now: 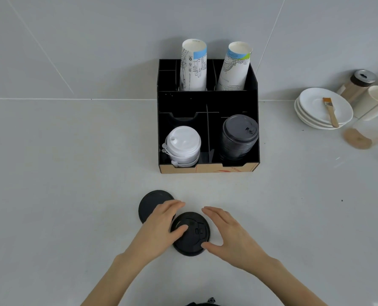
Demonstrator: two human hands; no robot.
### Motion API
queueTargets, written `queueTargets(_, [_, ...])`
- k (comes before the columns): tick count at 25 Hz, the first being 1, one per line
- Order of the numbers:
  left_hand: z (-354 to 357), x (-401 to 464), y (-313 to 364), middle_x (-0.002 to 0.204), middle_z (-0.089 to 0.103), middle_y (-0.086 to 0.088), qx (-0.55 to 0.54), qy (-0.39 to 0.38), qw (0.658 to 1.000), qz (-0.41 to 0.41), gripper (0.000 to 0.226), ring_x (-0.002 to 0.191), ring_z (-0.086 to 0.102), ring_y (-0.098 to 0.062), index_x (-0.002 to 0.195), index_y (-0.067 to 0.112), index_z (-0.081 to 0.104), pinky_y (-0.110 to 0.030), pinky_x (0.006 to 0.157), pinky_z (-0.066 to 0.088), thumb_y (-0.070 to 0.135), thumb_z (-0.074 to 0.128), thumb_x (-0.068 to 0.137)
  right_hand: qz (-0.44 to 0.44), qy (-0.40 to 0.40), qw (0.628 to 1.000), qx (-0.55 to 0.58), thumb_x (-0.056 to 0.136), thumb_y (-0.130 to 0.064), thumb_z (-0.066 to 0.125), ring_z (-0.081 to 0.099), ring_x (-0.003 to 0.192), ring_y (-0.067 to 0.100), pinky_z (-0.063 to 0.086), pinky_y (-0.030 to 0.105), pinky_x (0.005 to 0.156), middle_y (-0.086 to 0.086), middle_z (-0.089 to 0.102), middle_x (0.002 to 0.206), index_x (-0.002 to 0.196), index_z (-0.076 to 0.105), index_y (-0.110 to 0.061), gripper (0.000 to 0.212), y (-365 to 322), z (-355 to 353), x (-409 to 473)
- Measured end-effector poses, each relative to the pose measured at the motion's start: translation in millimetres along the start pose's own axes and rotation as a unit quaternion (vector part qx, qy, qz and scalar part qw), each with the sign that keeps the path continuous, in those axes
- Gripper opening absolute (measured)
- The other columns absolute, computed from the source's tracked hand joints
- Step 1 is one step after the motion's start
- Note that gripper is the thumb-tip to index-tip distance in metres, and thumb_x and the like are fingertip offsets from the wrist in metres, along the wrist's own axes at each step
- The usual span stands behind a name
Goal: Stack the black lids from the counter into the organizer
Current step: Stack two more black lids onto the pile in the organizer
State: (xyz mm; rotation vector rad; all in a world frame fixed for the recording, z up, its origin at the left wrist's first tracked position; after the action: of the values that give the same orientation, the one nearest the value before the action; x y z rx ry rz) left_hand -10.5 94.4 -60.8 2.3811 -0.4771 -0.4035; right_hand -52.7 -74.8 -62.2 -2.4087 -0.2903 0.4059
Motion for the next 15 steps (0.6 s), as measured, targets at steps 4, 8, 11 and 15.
queueTargets(4, [7, -9, -2, 0.14, 0.035, 0.007, 0.028, -0.022, 0.999, 0.002, 0.055, 0.127, 0.028, -0.009, 0.132, 0.023, 0.032, -0.025, 0.106, 0.024, 0.034, 0.054, 0.083, -0.007, -0.019, 1.0, -0.001, 0.082, -0.031, 0.055, 0.021, 0.132, 0.005, 0.02, 0.019, 0.108, -0.009, 0.024, 0.146, 0.137, 0.021, -0.025, 0.065, -1, 15, -5])
queueTargets(8, [17, -16, -3, 0.145, 0.026, 0.01, 0.09, -0.062, 0.994, 0.015, 0.061, 0.131, 0.021, -0.007, 0.136, 0.025, 0.025, -0.027, 0.109, 0.013, 0.04, 0.051, 0.083, -0.007, 0.0, 1.0, 0.018, 0.083, -0.024, 0.054, 0.026, 0.131, 0.007, 0.025, 0.02, 0.107, -0.009, 0.027, 0.144, 0.136, 0.025, -0.024, 0.06, -3, 20, -3])
queueTargets(11, [19, -18, -4, 0.147, 0.022, 0.011, 0.1, -0.066, 0.993, 0.012, 0.062, 0.132, 0.018, -0.006, 0.136, 0.025, 0.024, -0.027, 0.111, 0.011, 0.041, 0.051, 0.082, -0.007, 0.006, 1.0, 0.024, 0.084, -0.025, 0.054, 0.027, 0.13, 0.005, 0.026, 0.02, 0.107, -0.01, 0.029, 0.143, 0.135, 0.026, -0.024, 0.058, -3, 20, -3])
queueTargets(15, [19, -17, -3, 0.149, 0.018, 0.012, 0.103, -0.076, 0.992, 0.012, 0.064, 0.133, 0.016, -0.007, 0.136, 0.026, 0.023, -0.028, 0.11, 0.01, 0.044, 0.051, 0.082, -0.011, 0.012, 0.999, 0.038, 0.084, -0.027, 0.054, 0.028, 0.129, 0.004, 0.025, 0.017, 0.106, -0.01, 0.03, 0.143, 0.135, 0.028, -0.024, 0.057, -3, 15, -3])
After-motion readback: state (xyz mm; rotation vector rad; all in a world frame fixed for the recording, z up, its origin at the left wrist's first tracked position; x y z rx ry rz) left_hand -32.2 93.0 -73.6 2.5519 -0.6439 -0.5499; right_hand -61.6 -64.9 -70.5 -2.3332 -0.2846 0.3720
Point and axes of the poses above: each hand's wrist, its own x-axis towards the middle knuckle, its own z-axis out of the palm, y = z × x, the point moved 3 cm from there along x, towards the middle knuckle
